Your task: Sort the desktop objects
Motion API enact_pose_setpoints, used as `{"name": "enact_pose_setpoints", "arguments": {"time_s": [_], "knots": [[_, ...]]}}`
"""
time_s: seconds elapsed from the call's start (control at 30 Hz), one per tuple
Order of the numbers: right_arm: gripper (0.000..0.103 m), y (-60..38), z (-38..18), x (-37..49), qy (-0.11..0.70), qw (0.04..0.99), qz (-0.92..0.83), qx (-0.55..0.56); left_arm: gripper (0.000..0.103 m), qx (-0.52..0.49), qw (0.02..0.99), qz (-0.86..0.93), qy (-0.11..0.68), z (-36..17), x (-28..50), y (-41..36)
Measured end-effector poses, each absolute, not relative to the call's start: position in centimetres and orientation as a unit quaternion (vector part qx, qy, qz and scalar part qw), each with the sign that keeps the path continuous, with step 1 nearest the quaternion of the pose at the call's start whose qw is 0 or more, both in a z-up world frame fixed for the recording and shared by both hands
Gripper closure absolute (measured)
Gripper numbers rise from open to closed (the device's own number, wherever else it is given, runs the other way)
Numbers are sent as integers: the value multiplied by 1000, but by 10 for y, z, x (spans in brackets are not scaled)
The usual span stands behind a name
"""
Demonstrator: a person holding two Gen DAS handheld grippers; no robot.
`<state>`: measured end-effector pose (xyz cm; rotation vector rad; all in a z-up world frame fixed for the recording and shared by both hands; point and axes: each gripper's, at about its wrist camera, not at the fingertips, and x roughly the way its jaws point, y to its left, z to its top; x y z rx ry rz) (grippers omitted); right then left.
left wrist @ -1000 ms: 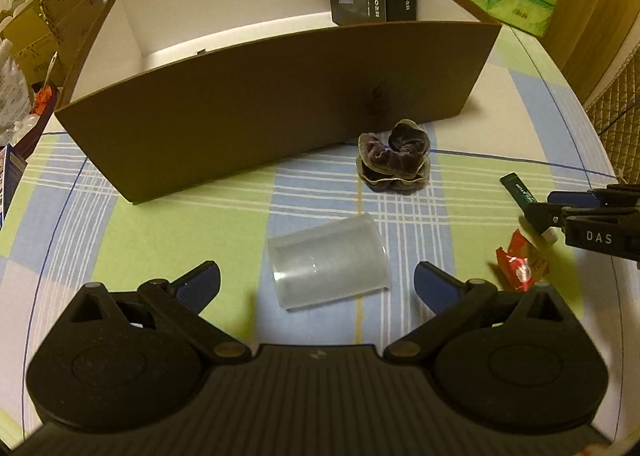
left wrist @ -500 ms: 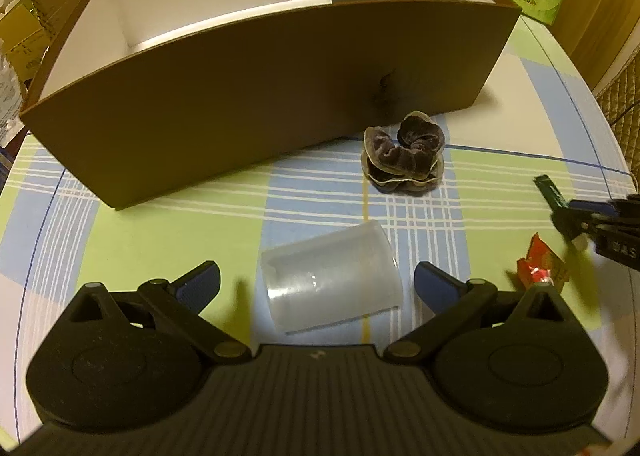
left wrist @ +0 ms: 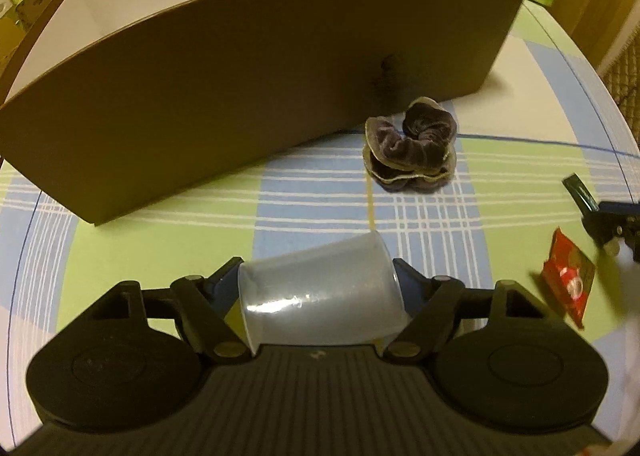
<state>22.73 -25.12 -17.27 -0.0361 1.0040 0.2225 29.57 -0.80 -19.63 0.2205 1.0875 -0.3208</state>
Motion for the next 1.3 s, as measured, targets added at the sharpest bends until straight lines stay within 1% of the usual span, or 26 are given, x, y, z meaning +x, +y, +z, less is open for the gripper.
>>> {"name": "enact_pose_setpoints", "arguments": {"time_s": [0.2, 0.57, 0.9, 1.0, 1.3], "knots": [[88, -252, -173, 231, 480, 870, 112, -16, 28, 110, 838, -154, 512, -196, 284, 11], [86, -245, -176, 239, 481, 867, 118, -52, 27, 89, 839, -114, 524, -193, 271, 52], [86, -240, -175, 233, 492, 861, 110, -62, 27, 93, 839, -124, 522, -194, 258, 48], [89, -238, -175, 229, 492, 861, 111, -64, 28, 96, 839, -129, 521, -196, 255, 46], [89, -236, -161, 204, 499, 857, 122, -39, 28, 122, 840, -150, 507, -186, 234, 36]]}}
